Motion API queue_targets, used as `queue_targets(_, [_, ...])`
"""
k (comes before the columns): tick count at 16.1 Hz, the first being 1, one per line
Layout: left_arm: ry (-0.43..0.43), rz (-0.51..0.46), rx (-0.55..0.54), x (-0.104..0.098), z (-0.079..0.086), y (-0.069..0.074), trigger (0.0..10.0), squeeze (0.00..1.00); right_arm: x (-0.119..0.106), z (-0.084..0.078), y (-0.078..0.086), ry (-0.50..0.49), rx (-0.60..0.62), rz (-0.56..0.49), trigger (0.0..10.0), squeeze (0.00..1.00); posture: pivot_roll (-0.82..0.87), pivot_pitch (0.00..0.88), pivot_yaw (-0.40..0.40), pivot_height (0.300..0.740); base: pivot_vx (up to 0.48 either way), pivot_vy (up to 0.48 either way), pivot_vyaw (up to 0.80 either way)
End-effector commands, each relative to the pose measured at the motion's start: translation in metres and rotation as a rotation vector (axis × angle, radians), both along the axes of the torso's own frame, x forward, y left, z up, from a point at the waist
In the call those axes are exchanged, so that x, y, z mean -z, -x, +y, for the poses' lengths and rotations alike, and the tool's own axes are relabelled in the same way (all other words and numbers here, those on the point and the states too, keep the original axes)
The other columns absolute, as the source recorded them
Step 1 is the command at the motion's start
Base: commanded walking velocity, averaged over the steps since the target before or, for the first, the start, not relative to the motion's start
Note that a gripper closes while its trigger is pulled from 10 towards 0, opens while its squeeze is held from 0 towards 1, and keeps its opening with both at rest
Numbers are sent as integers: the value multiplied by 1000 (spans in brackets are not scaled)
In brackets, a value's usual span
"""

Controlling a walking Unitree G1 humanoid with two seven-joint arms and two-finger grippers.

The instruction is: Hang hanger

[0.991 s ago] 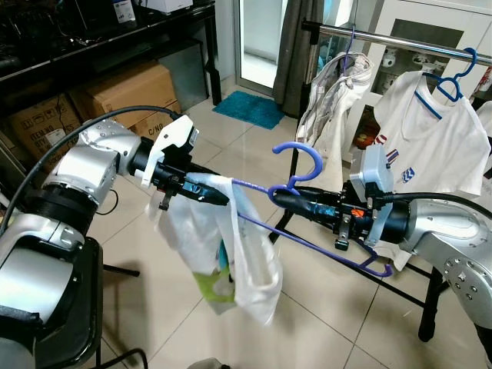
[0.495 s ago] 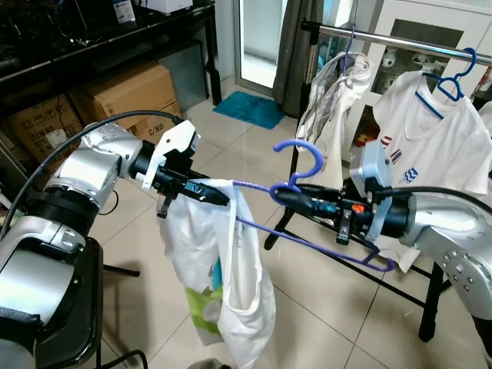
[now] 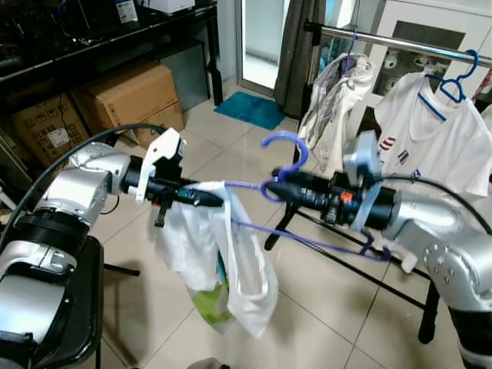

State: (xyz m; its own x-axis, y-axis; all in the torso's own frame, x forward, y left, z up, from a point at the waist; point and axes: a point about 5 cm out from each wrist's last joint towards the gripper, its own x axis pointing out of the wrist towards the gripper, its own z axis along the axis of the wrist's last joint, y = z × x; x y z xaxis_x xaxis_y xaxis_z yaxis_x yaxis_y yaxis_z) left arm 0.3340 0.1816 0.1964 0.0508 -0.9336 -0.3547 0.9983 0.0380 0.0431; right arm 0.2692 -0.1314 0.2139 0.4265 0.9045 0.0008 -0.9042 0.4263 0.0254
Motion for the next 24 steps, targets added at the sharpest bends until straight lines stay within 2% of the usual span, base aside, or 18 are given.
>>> queue_targets(1, [23, -58, -59, -8, 6, -4, 0, 0, 0, -11, -7, -31, 84, 28, 10000, 1000, -110, 0, 30, 740, 0, 0, 0])
queue_targets(2, [28, -71, -107, -6, 9, -5, 0, 0, 3, -15, -8, -38, 117, 31, 10000, 1000, -115, 0, 31, 740, 0, 0, 0])
queue_targets(5, [48, -73, -163, 1, 9, -7, 0, 0, 0, -34, -6, -60, 248, -73, 10000, 1000, -157, 0, 76, 740, 0, 0, 0])
queue_targets(6, [73, -59, -176, 5, 5, -10, 0, 0, -4, -48, -9, -124, 359, -121, 10000, 1000, -164, 0, 87, 740, 0, 0, 0])
queue_targets(7, [85, -61, -193, 6, 4, -11, 0, 0, -5, -53, -9, -162, 414, -125, 10000, 1000, -169, 0, 79, 740, 0, 0, 0])
queue_targets(8, [99, -77, -210, 2, 1, -15, 0, 0, -14, -60, -10, -267, 507, -147, 10000, 1000, -173, 0, 85, 740, 0, 0, 0])
queue_targets(9, [135, -83, -232, 1, 0, -18, 0, 0, -16, -63, -9, -310, 561, -167, 10000, 1000, -185, 0, 94, 740, 0, 0, 0])
queue_targets(10, [142, -95, -245, 1, -1, -19, 0, 0, -14, -67, -7, -313, 595, -175, 10000, 1000, -186, 0, 90, 740, 0, 0, 0])
queue_targets(11, [152, -99, -248, 0, 0, -20, 0, 0, -12, -66, -2, -316, 567, -163, 10000, 1000, -192, 0, 95, 740, 0, 0, 0])
queue_targets(13, [184, -102, -244, -4, 0, -21, 0, 0, -7, -64, 7, -288, 504, -138, 10000, 1000, -202, 0, 100, 740, 0, 0, 0])
queue_targets(14, [237, -108, -227, -16, 0, -24, 0, 0, 2, -57, 21, -201, 424, -112, 10000, 1000, -201, 0, 99, 740, 0, 0, 0])
queue_targets(16, [275, -124, -187, -33, -2, -27, 0, 0, 15, -46, 37, -66, 304, -85, 10000, 1000, -193, 0, 98, 740, 0, 0, 0])
queue_targets(18, [282, -136, -151, -43, -4, -27, 0, 0, 23, -38, 43, -24, 239, -40, 10000, 1000, -187, 0, 105, 740, 0, 0, 0])
queue_targets(20, [291, -172, -95, -60, -11, -28, 0, 0, 39, -18, 38, 39, 220, -17, 10000, 1000, -179, 0, 109, 740, 0, 0, 0])
queue_targets(22, [302, -185, -48, -70, -16, -27, 0, 0, 55, -9, 25, 115, 310, 36, 10000, 1000, -165, 0, 109, 740, 0, 0, 0])
queue_targets(24, [300, -190, -34, -75, -17, -27, 0, 0, 63, -1, 20, 90, 357, 166, 10000, 1000, -153, 0, 106, 740, 0, 0, 0])
